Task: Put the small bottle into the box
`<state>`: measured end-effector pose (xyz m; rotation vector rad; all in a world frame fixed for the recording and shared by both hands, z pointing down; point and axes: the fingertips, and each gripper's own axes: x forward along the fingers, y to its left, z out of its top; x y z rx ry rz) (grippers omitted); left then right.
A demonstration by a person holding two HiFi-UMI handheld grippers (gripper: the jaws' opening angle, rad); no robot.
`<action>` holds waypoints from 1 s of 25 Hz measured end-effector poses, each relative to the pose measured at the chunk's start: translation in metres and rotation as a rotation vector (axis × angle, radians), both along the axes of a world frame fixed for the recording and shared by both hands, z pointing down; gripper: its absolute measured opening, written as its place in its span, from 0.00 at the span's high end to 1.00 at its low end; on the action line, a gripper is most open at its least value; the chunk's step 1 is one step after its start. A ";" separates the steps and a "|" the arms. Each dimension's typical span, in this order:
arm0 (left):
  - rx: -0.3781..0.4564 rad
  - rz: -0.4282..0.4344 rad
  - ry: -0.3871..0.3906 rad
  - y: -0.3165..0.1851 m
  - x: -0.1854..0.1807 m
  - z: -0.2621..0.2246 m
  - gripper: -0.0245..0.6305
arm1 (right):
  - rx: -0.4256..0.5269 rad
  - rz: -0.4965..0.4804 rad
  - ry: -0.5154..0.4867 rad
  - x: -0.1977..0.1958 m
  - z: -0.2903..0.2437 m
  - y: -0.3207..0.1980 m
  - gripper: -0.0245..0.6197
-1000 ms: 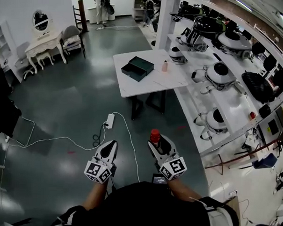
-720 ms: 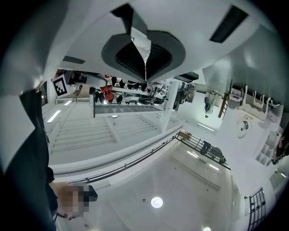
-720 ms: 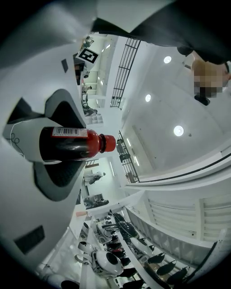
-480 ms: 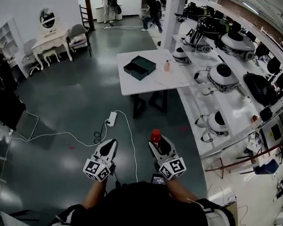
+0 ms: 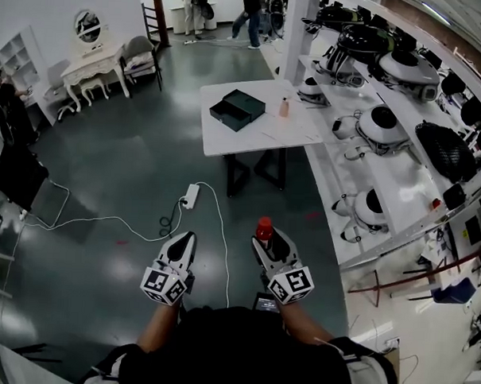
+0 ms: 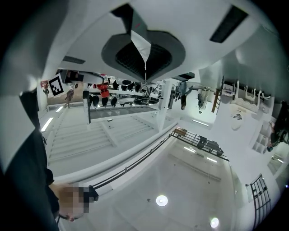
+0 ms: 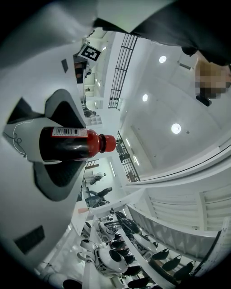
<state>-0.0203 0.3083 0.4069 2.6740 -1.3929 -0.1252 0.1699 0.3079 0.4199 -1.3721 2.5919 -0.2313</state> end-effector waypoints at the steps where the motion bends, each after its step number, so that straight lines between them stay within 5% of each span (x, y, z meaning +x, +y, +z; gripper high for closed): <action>1: -0.003 -0.007 0.002 0.000 0.002 0.002 0.93 | -0.007 0.000 0.002 0.002 0.003 -0.001 0.60; 12: -0.043 0.001 0.021 -0.025 0.005 0.025 0.93 | -0.075 0.005 0.011 0.004 0.032 -0.025 0.60; 25: -0.025 0.049 0.043 -0.176 -0.018 0.025 0.93 | -0.085 0.002 0.027 -0.026 0.021 -0.174 0.60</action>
